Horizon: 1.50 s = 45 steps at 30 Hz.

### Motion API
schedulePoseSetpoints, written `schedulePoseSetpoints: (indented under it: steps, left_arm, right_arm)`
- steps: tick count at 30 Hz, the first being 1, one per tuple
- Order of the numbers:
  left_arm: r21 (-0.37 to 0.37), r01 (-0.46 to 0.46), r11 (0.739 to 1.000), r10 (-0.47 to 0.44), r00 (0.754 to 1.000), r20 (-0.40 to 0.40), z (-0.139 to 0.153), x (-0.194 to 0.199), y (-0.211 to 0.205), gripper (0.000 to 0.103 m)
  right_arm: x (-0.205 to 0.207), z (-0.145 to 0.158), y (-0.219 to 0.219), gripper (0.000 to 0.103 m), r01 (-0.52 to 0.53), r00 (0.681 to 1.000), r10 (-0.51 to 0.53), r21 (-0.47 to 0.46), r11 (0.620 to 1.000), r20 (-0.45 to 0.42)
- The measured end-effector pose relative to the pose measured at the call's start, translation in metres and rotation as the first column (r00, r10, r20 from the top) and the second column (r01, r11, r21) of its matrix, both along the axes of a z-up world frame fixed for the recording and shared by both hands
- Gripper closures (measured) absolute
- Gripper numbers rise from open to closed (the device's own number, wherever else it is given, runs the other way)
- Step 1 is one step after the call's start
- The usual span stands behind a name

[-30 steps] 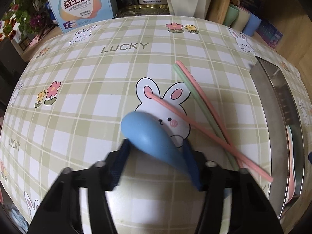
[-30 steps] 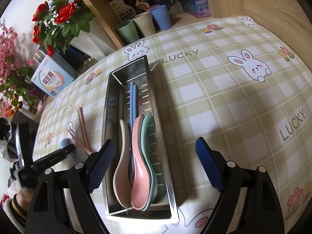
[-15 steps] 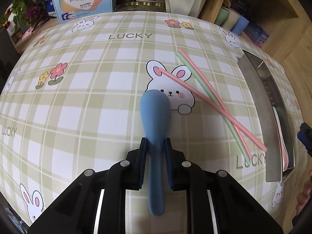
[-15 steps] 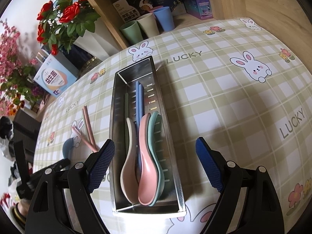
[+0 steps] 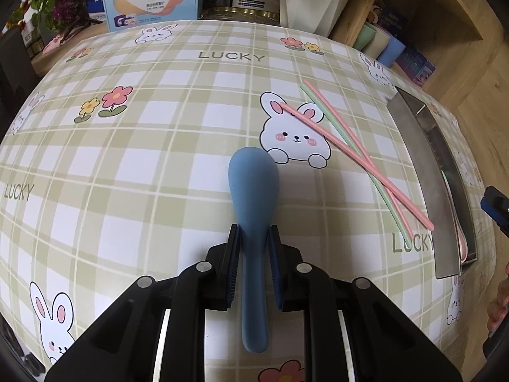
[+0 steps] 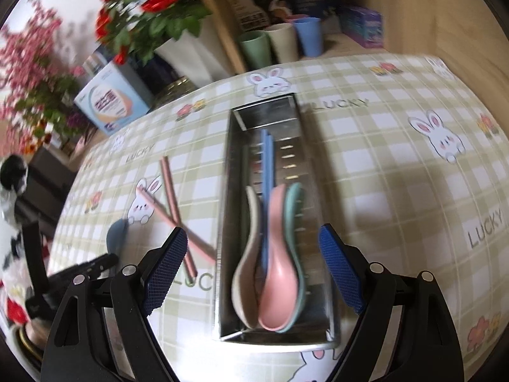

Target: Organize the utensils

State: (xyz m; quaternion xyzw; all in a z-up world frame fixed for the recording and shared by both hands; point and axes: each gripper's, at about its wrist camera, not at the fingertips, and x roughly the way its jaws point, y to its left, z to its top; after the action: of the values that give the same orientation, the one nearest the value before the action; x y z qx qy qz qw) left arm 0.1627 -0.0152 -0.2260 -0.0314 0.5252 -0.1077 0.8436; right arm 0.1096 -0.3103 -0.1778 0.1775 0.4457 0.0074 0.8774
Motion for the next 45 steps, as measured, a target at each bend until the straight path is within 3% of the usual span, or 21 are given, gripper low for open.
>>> schedulePoseSetpoints:
  steps: [8,14,24,28,32,36,40,45]
  left_arm:
    - [-0.055,-0.037,0.998,0.035,0.998,-0.048,0.0,-0.002,0.018,0.084]
    - [-0.091,-0.028,0.995,0.02,0.996,-0.086,0.001,-0.015,0.027,0.072]
    - [-0.222,0.07,0.973,-0.106,0.982,-0.159,-0.004,-0.035,-0.001,0.071]
    - [-0.308,0.169,0.936,-0.213,0.97,-0.116,-0.007,-0.024,-0.038,0.061]
    - [-0.269,0.284,0.921,-0.301,0.953,-0.026,0.003,-0.006,-0.054,0.06]
    - [-0.218,0.36,0.907,-0.353,0.933,0.072,0.029,0.012,-0.043,0.06]
    - [-0.187,0.371,0.91,-0.365,0.929,0.065,0.032,0.042,-0.025,0.06]
    - [-0.17,0.389,0.905,-0.392,0.92,0.015,0.017,0.056,-0.019,0.06]
  right_arm:
    - [0.006,0.002,0.025,0.022,-0.041,0.999,0.041,0.002,0.999,-0.007]
    - [0.003,0.005,0.033,0.022,-0.048,0.999,0.048,0.002,0.999,0.0]
    - [-0.001,0.001,0.031,0.022,-0.046,0.999,0.045,0.029,0.999,0.003]
    - [-0.004,-0.001,0.025,0.022,-0.025,1.0,0.025,0.042,0.999,0.0]
    - [-0.007,0.004,0.019,0.022,-0.014,1.0,0.014,0.04,0.999,0.01]
    - [-0.006,0.006,0.014,0.022,-0.005,1.0,0.004,0.044,0.999,0.017]
    - [-0.003,0.004,0.016,0.022,-0.001,1.0,0.0,0.055,0.998,0.014]
    - [-0.001,0.004,0.021,0.022,-0.015,1.0,0.015,0.047,0.999,0.01]
